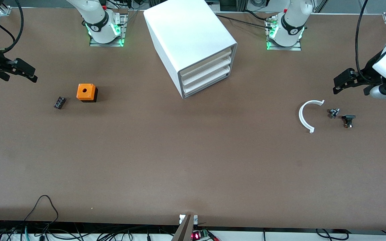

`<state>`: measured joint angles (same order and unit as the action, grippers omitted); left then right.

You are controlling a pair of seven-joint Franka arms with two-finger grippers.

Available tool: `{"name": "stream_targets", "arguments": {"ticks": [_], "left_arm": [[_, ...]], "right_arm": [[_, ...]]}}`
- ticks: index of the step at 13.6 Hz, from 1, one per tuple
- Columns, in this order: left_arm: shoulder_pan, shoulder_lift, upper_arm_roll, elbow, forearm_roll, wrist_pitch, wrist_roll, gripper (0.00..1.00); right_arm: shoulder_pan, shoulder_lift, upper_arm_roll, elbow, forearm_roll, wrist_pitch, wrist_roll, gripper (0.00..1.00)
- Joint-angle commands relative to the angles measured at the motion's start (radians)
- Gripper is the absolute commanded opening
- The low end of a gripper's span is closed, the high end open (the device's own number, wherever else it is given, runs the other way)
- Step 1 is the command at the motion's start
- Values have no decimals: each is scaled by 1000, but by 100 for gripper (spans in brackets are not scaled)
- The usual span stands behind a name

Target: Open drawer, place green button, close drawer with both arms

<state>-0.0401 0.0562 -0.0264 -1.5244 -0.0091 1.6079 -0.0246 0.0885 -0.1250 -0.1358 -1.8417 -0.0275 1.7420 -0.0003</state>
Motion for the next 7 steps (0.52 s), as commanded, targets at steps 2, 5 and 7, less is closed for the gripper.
{"name": "stream_targets", "arguments": {"ticks": [2, 5, 7], "left_arm": [[5, -19, -3, -22, 9, 7, 49, 100], [5, -19, -3, -22, 14, 7, 49, 100], [3, -19, -3, -22, 12, 7, 49, 100]], "right_arm": [[2, 12, -2, 27, 8, -7, 5, 100], [0, 13, -4, 30, 9, -12, 5, 100], [2, 13, -2, 32, 9, -12, 5, 100]]}}
